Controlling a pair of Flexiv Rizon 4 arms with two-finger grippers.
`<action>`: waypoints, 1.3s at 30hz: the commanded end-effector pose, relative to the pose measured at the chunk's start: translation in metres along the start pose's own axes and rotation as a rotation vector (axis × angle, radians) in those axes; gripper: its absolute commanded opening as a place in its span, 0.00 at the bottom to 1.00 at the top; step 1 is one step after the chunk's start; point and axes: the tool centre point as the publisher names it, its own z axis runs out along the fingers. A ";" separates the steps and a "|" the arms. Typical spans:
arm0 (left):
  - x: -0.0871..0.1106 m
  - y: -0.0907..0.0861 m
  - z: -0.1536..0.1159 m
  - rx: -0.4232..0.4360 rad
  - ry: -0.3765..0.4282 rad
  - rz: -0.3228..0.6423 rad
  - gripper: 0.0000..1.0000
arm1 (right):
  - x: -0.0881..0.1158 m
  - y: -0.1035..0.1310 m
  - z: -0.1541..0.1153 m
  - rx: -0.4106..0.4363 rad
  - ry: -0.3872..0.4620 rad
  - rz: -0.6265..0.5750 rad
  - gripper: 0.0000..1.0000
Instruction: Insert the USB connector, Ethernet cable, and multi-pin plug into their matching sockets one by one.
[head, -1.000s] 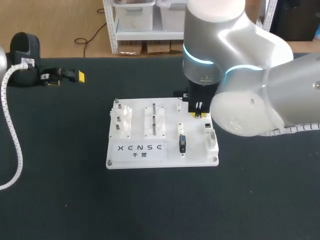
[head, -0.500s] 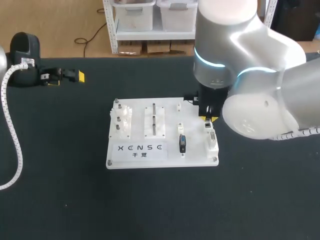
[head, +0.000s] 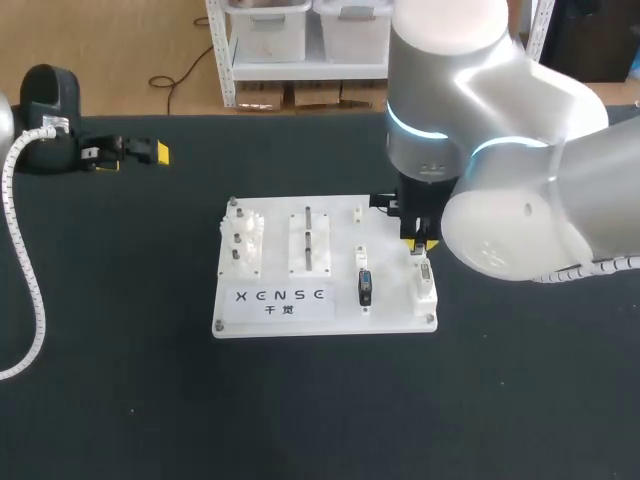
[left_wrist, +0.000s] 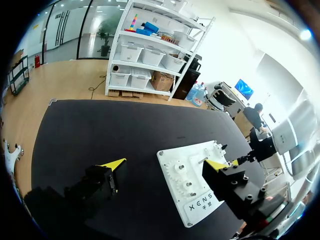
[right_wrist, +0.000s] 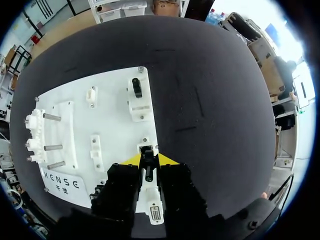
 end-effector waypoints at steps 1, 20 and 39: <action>0.000 0.000 0.000 0.000 0.000 0.000 1.00 | -0.002 0.002 0.004 0.007 0.004 0.000 0.00; 0.000 0.000 0.000 0.000 0.000 0.000 1.00 | -0.004 0.004 0.012 0.019 0.015 0.001 0.00; 0.000 0.000 0.000 0.000 0.000 0.000 1.00 | -0.006 0.003 0.012 0.013 0.013 0.008 0.00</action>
